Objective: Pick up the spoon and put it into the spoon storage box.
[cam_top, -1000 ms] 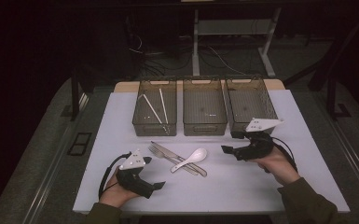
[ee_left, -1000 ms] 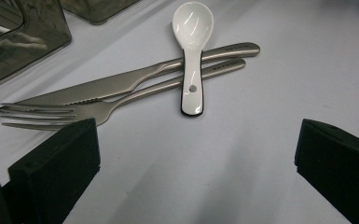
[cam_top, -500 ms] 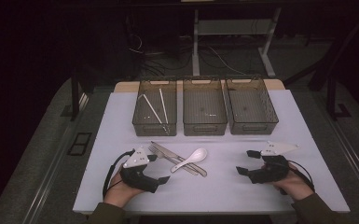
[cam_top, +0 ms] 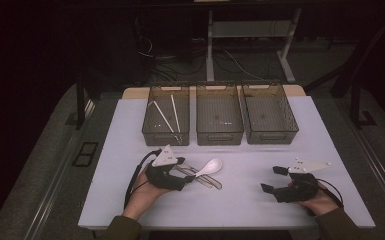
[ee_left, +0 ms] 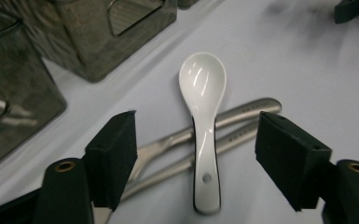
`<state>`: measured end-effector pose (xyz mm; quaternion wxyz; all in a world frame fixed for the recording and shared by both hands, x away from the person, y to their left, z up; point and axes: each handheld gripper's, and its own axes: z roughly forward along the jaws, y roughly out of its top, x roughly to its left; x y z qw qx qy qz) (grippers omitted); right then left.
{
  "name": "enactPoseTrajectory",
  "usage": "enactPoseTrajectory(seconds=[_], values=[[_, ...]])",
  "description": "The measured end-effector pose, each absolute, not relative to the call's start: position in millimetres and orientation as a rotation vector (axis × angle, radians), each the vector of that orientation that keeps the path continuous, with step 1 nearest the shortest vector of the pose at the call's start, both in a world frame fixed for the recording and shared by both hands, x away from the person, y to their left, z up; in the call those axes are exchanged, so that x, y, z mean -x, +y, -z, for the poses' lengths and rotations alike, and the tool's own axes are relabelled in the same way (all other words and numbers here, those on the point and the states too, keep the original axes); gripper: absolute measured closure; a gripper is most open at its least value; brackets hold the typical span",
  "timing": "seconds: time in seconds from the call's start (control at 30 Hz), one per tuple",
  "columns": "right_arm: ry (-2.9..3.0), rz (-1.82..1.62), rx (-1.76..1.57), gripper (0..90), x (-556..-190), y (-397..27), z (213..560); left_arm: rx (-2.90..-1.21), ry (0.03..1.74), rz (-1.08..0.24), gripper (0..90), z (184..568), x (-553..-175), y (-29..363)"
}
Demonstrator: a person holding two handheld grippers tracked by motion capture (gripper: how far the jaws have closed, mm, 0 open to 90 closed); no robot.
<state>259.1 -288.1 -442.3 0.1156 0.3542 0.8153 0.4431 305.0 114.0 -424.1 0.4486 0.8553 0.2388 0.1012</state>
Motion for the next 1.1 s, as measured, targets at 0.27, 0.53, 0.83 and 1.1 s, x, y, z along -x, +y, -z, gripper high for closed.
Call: enactPoseTrajectory(seconds=[0.27,0.53,0.83,1.1], values=[[2.384,-1.282,-1.029,20.1,-260,-288,442,-2.138,0.600,-0.234,37.1,431,-327,90],[2.378,-1.268,-1.030,20.1,-260,-288,442,-2.156,0.598,-0.190,39.0,438,-345,64],[2.376,-1.257,-1.016,20.1,-260,-287,442,-2.261,0.546,-0.206,45.8,445,-342,42],[2.374,-1.256,-1.013,20.1,-259,-287,441,-2.306,0.510,-0.188,54.6,447,-339,36]])
